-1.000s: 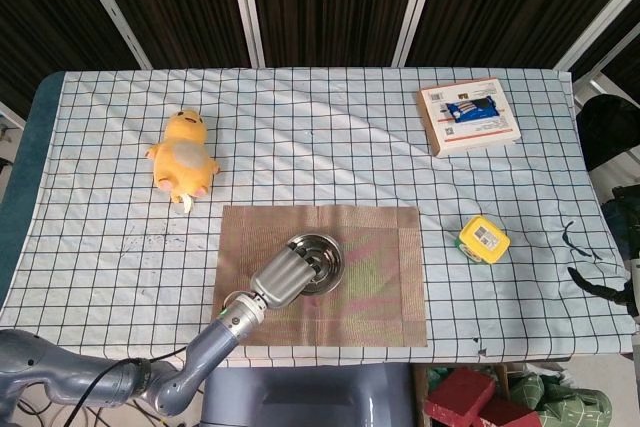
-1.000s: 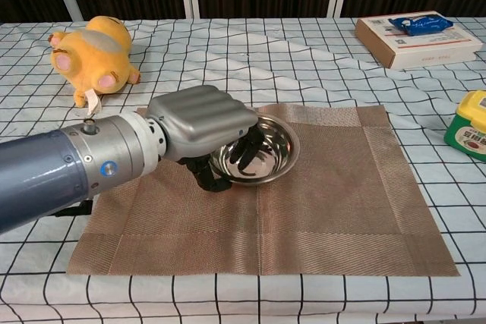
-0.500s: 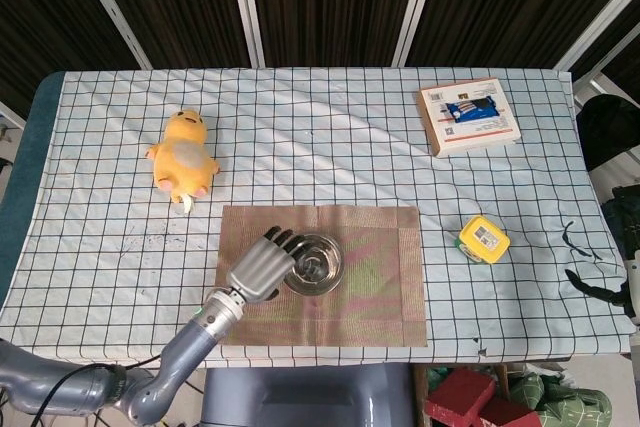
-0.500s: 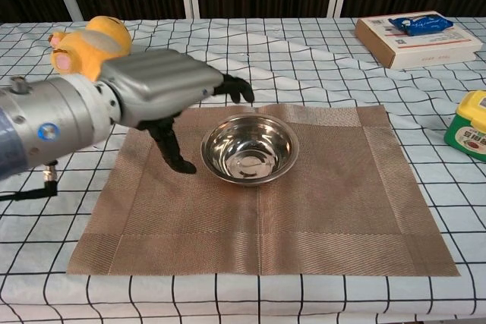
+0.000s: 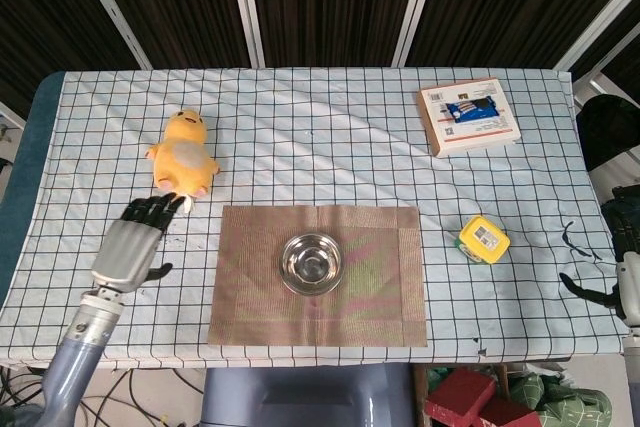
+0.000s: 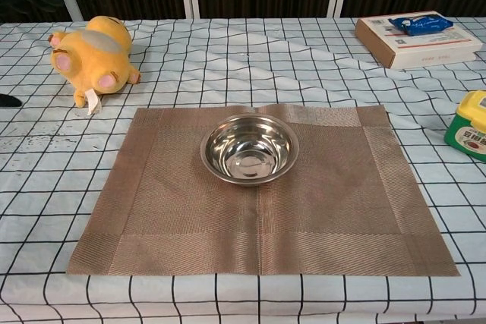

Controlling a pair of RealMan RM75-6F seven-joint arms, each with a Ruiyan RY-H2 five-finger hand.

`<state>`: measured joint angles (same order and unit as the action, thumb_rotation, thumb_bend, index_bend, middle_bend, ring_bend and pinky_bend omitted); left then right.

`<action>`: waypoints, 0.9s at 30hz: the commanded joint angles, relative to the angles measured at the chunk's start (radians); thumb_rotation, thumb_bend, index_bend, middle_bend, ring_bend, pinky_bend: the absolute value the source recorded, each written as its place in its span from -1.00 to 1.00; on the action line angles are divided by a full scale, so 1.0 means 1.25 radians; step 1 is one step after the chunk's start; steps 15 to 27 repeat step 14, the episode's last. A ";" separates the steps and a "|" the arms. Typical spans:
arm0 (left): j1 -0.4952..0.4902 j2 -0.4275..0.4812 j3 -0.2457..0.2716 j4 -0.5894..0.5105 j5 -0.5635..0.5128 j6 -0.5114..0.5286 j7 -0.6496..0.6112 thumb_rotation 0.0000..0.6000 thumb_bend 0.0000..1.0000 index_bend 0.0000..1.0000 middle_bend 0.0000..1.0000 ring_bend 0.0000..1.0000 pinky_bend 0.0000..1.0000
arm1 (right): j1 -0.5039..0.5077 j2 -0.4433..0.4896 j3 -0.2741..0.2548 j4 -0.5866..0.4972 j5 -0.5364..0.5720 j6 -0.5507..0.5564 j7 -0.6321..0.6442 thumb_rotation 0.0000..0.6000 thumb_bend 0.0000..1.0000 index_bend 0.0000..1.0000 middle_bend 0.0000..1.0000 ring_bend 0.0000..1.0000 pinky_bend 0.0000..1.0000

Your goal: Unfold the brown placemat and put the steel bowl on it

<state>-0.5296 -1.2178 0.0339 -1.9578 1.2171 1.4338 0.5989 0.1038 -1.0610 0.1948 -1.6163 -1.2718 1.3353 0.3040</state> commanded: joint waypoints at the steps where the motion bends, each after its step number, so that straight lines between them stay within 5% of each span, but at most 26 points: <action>1: 0.088 0.048 0.037 0.047 0.046 0.067 -0.103 1.00 -0.83 -0.89 -0.83 -0.80 -0.72 | 0.002 -0.009 -0.006 0.004 -0.008 0.006 -0.021 1.00 -0.74 -1.00 -1.00 -0.99 -0.62; 12: 0.216 0.060 0.059 0.167 0.091 0.150 -0.233 1.00 -0.92 -1.00 -1.00 -1.00 -0.93 | 0.004 -0.032 -0.017 0.037 -0.043 0.042 -0.090 1.00 -0.74 -1.00 -1.00 -0.99 -0.62; 27: 0.218 0.061 0.049 0.153 0.086 0.142 -0.242 1.00 -0.93 -1.00 -1.00 -1.00 -0.94 | 0.005 -0.037 -0.018 0.044 -0.047 0.046 -0.099 1.00 -0.74 -1.00 -1.00 -0.99 -0.62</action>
